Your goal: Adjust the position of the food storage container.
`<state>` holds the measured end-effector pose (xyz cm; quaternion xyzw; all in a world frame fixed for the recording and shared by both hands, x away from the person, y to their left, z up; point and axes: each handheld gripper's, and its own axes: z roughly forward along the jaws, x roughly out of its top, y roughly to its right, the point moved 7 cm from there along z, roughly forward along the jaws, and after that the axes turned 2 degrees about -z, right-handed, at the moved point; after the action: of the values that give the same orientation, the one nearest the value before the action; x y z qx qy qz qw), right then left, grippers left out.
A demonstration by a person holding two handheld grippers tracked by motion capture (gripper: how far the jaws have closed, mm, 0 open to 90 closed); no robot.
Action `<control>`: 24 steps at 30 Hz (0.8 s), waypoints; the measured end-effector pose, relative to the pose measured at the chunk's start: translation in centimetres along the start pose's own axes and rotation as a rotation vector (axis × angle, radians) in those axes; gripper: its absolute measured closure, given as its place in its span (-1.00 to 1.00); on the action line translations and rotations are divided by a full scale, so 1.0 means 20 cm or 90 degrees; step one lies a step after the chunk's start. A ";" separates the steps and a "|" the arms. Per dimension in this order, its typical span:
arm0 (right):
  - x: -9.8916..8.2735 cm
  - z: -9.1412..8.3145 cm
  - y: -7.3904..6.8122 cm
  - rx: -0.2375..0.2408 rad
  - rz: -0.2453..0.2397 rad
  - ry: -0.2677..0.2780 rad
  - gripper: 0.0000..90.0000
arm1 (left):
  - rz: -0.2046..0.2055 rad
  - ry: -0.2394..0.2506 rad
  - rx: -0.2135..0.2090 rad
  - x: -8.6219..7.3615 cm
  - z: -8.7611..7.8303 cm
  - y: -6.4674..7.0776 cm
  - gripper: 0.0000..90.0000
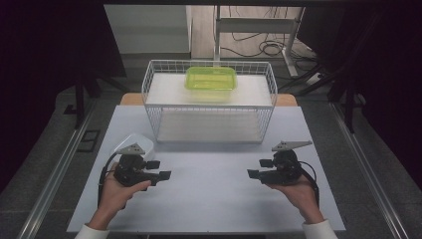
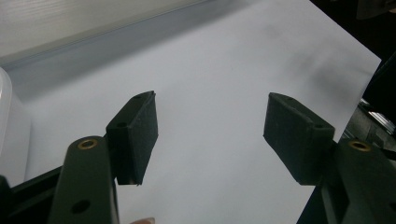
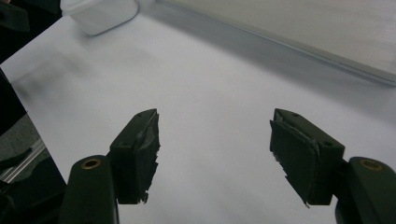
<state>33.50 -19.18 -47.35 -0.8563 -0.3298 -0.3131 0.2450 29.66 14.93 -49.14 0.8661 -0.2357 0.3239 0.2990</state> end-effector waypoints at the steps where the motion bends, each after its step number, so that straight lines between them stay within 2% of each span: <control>1: 0.00 0.00 0.00 0.000 0.000 0.000 -0.28 | 0.001 -0.001 0.001 0.00 0.00 0.00 -0.23; 6: -0.02 0.02 0.00 0.006 0.005 -0.010 -0.28 | 0.003 -0.001 0.005 0.00 -0.01 0.00 -0.24; 10: -0.03 0.03 0.00 0.005 0.005 -0.011 -0.28 | 0.012 -0.002 0.023 0.01 -0.03 -0.01 -0.26; 13: -0.02 0.02 0.00 0.004 0.004 -0.005 -0.28 | 0.008 -0.001 0.020 0.01 -0.05 -0.03 -0.25; 18: -0.03 0.01 0.01 0.002 0.006 -0.006 -0.28 | 0.001 -0.005 0.030 -0.01 -0.08 -0.06 -0.25; 24: -0.04 0.01 -0.01 0.005 0.003 -0.007 -0.28 | -0.005 -0.002 0.056 0.01 -0.18 -0.12 -0.25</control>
<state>33.09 -19.24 -48.01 -0.8578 -0.3301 -0.3064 0.2477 29.74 18.98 -47.70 0.8798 -0.2181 0.3316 0.2615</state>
